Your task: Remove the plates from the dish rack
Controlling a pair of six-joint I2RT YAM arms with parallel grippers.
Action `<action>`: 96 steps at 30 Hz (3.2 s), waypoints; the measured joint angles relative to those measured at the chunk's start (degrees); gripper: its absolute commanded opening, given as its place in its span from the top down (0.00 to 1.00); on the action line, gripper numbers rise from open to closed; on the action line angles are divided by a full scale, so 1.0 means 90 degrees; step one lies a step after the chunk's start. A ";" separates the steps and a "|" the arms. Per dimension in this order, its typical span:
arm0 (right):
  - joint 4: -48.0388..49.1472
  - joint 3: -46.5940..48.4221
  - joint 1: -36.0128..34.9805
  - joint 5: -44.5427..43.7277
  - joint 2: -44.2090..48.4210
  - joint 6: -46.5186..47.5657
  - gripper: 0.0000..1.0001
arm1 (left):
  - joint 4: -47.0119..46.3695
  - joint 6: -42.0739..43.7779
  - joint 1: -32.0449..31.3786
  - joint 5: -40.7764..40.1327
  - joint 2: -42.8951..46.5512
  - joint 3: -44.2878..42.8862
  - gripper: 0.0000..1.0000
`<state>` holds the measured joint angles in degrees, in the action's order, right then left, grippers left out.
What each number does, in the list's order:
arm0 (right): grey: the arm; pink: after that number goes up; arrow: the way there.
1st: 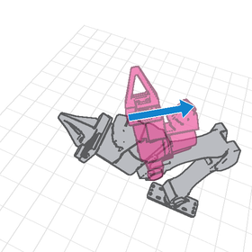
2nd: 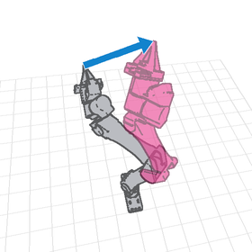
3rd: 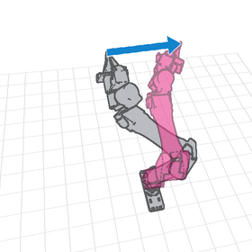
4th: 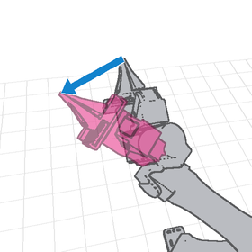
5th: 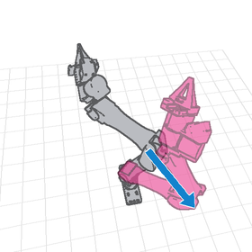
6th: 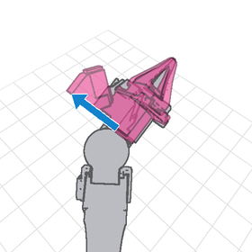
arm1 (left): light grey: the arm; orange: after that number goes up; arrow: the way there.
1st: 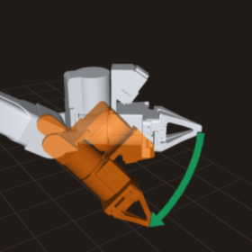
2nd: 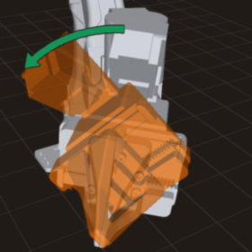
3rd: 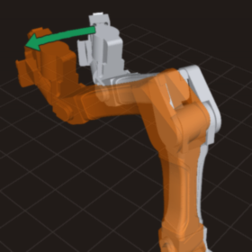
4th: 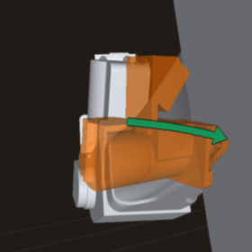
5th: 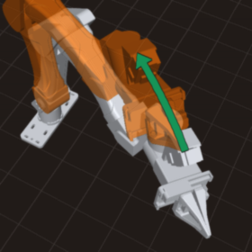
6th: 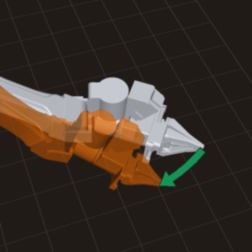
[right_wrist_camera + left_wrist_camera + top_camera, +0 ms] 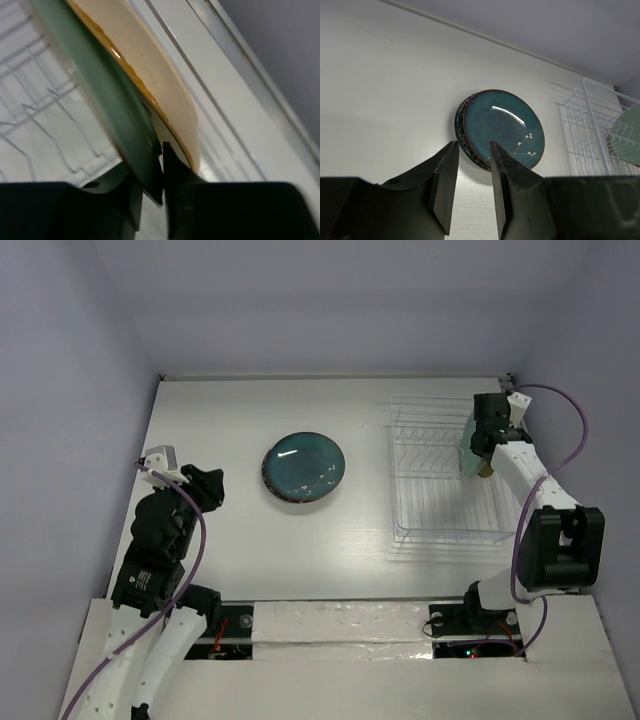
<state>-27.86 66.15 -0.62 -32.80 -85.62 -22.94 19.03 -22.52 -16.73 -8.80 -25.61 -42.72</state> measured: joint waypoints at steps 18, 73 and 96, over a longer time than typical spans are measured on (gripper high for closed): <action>-0.1491 0.0471 -0.0155 0.0204 0.1324 0.0916 1.00 | -0.0002 -0.0002 -0.0005 -0.0002 0.0000 0.0000 0.72; 0.4444 -0.0787 -0.3929 0.5134 -0.1902 -0.3628 0.22 | -0.0041 -0.0002 -0.0005 0.0032 0.0041 0.0044 0.70; -0.0104 -0.0160 -0.4095 0.1885 0.1683 -0.1214 1.00 | -0.0044 0.0000 -0.0002 0.0051 0.0165 0.0044 0.70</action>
<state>-28.80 64.71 -37.47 -15.84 -70.48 -33.87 18.63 -22.52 -16.75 -8.34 -24.12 -42.33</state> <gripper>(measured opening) 0.011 0.298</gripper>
